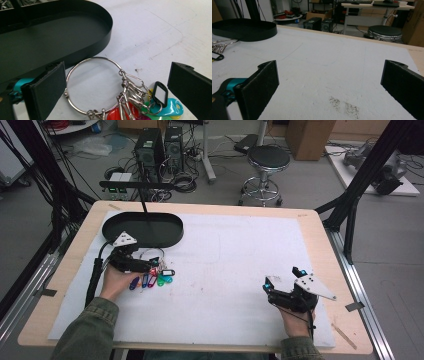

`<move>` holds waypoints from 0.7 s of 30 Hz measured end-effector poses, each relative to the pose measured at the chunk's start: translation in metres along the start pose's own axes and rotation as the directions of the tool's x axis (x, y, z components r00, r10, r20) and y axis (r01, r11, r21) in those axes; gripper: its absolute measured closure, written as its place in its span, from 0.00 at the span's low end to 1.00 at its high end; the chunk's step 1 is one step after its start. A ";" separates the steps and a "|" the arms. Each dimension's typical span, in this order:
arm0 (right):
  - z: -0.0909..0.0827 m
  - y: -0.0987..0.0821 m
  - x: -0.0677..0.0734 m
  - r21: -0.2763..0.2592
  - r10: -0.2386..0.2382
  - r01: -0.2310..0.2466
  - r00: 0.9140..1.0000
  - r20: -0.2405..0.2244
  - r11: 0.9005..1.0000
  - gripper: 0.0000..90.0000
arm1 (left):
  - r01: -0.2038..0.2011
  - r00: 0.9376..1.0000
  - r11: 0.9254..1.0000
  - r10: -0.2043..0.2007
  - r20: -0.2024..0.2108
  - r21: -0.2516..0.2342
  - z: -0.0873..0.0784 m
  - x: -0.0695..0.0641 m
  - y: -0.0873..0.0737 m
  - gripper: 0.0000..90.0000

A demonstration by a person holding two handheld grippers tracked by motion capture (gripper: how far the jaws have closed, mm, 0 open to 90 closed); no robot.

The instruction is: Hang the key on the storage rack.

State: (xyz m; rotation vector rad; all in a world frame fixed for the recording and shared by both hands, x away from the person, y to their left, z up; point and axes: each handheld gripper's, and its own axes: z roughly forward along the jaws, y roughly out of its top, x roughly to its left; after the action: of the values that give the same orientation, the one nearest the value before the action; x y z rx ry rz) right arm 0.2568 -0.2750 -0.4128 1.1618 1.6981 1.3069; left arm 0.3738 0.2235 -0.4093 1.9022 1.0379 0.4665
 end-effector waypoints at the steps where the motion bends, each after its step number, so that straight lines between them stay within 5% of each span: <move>1: 0.000 0.000 0.000 0.000 -0.002 0.002 1.000 0.000 1.000 0.01 | 0.001 1.000 1.000 -0.001 0.003 0.006 0.002 0.000 0.000 0.03; 13: 0.000 -0.001 0.001 0.009 -0.019 0.019 1.000 0.000 1.000 0.01 | 0.010 0.999 0.992 -0.015 0.044 0.123 0.020 -0.001 0.002 0.03; 21: 0.001 -0.001 0.003 0.019 -0.031 0.031 1.000 -0.004 0.999 0.01 | 0.015 0.998 0.989 -0.024 0.057 0.145 0.024 0.002 0.001 0.12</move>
State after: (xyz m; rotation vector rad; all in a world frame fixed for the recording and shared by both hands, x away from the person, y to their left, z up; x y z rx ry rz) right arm 0.2566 -0.2721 -0.4143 1.1406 1.7277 1.2774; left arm 0.3910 0.2118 -0.4211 2.0191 1.0753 0.3299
